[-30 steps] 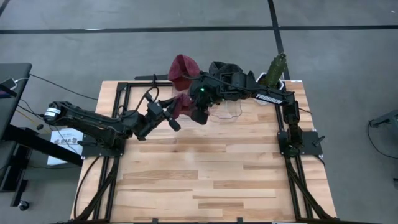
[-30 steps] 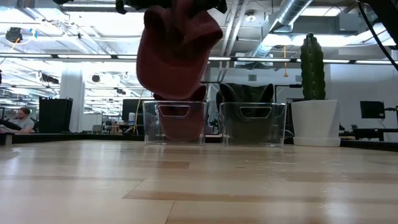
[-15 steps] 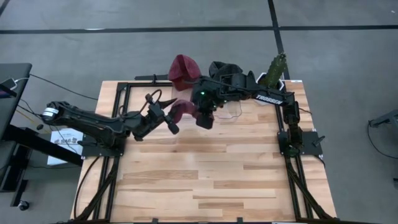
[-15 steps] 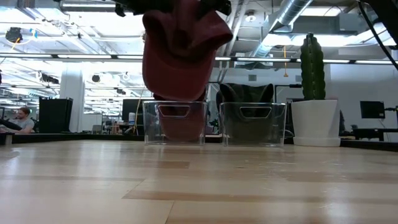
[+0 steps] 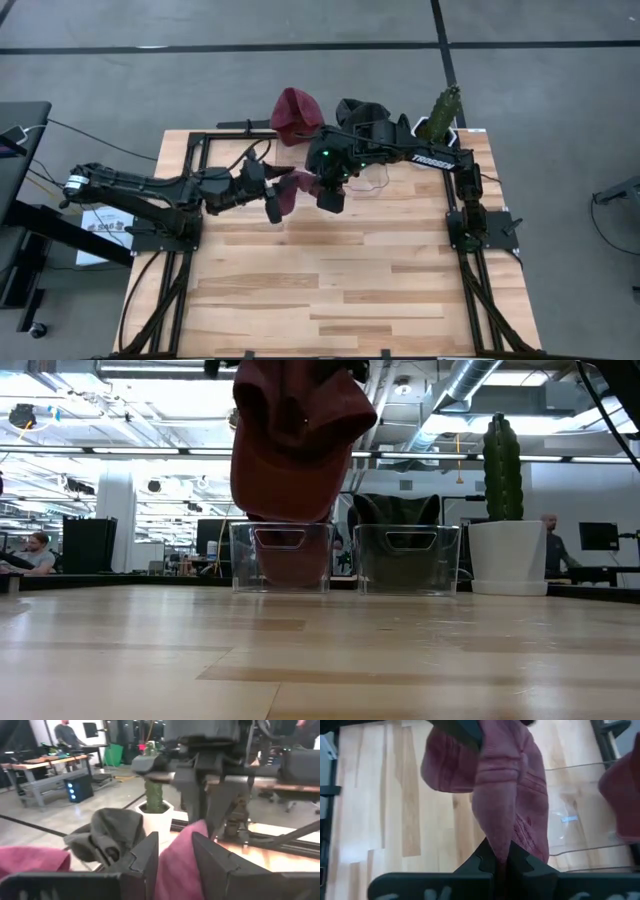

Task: Pick & Place hat
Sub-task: Put the red cap into the left transparent bin

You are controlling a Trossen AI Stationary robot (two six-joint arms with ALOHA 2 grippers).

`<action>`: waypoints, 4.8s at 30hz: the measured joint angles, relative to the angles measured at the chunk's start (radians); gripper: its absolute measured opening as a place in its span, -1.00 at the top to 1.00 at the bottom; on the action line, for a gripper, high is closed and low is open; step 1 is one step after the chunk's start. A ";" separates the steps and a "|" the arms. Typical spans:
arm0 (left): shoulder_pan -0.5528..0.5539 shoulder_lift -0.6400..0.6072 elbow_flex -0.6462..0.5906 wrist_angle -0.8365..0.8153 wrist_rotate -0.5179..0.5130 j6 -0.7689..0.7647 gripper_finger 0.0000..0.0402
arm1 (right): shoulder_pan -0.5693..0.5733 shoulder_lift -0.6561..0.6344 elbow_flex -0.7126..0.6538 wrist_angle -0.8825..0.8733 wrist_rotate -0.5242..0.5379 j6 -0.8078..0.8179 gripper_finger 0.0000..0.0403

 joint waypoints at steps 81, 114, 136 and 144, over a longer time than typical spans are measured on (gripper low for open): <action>0.329 0.218 0.170 -0.117 0.045 0.026 0.97 | 0.022 -0.278 0.001 -0.048 0.211 0.035 0.19; 0.629 0.270 -0.113 0.284 0.211 -0.114 0.97 | 0.039 -0.268 0.001 -0.019 0.228 0.028 0.21; 0.787 0.461 -0.137 0.627 0.342 -0.156 0.95 | 0.031 -0.268 0.001 -0.010 0.226 0.018 0.22; 0.839 0.448 -0.129 0.631 0.321 -0.157 0.95 | 0.024 -0.268 0.001 -0.011 0.226 -0.008 0.23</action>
